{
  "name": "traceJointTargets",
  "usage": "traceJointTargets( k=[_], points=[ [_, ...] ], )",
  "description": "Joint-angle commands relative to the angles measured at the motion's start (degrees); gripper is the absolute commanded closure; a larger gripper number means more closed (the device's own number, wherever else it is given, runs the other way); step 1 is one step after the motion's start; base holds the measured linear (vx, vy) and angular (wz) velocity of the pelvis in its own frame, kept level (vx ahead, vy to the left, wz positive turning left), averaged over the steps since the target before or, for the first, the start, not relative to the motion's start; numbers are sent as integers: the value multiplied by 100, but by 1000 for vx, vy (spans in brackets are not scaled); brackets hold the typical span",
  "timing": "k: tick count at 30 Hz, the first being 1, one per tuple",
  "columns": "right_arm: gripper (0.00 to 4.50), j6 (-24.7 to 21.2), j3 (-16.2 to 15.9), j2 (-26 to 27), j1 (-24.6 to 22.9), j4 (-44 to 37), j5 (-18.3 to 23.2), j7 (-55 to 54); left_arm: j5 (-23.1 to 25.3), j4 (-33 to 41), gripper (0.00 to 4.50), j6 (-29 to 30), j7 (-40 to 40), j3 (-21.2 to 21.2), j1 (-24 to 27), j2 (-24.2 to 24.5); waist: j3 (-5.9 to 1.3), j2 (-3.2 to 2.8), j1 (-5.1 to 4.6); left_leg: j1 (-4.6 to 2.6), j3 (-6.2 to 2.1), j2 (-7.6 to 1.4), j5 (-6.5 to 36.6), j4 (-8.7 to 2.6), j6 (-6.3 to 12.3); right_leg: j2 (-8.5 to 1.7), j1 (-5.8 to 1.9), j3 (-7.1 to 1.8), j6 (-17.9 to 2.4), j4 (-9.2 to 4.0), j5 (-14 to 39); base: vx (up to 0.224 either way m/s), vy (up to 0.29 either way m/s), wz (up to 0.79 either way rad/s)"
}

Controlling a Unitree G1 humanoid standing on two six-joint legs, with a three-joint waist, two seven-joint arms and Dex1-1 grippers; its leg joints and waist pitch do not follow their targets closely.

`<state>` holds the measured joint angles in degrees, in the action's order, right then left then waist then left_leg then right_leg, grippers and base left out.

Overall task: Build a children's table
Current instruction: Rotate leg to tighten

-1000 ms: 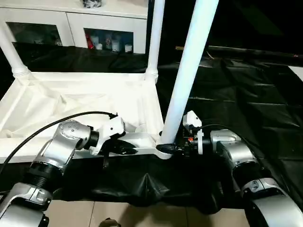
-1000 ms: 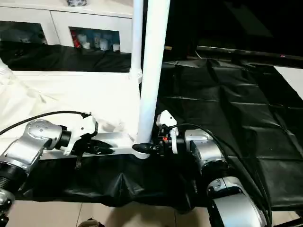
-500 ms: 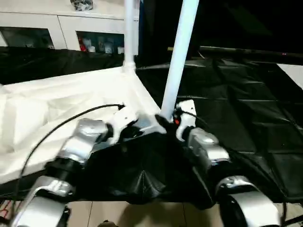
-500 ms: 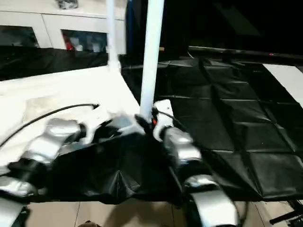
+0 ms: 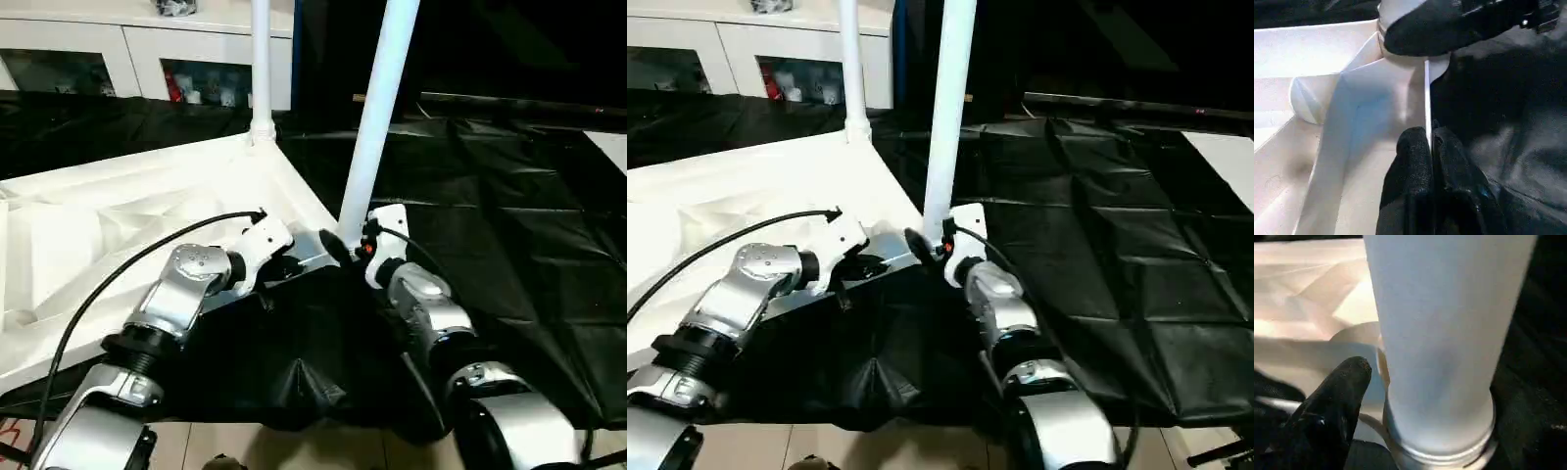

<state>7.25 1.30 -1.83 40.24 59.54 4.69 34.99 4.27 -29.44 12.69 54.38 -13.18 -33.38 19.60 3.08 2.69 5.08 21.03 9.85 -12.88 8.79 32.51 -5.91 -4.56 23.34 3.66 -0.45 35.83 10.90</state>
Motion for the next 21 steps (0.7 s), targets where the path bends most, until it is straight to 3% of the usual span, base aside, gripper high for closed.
traceJointTargets(
  k=[1,8,9,16,17,21],
  points=[
    [60,-15,-422,57,-74,-111,-71,893,-304,281,450,-300,389,-126,9,-112,-372,16,2,-37,53,-22,1393,-345,118,-300,-283,-235,-1087,-452,1197,0,0,0],
    [60,-254,-602,-382,-260,-537,132,2459,-428,488,450,-263,1179,-228,139,295,-357,5,21,-44,50,-44,1418,-351,203,-298,-283,-230,-1175,-441,1205,0,0,0],
    [60,-312,-640,-450,-278,-590,155,2705,-462,529,450,-257,1300,-242,165,353,-356,-23,33,-49,51,-58,1423,-352,192,-297,-277,-230,-1204,-434,1181,0,0,0],
    [60,-537,-878,-797,-358,-791,95,3646,-556,669,450,-231,1813,-303,247,602,-365,-10,94,-48,65,-59,1319,-337,187,-295,-283,-226,-1267,-405,1030,0,0,0],
    [87,-570,-876,-810,-359,-804,84,3698,-579,693,450,-221,1862,-302,256,624,-366,-10,101,-57,63,-60,1324,-339,177,-297,-280,-226,-1269,-409,1046,0,0,0],
    [114,-681,-905,-837,-374,-880,99,3826,-586,717,450,-216,1931,-291,269,658,-371,-11,112,-63,65,-60,1302,-336,154,-293,-279,-224,-1295,-403,1017,0,0,0]
  ],
)
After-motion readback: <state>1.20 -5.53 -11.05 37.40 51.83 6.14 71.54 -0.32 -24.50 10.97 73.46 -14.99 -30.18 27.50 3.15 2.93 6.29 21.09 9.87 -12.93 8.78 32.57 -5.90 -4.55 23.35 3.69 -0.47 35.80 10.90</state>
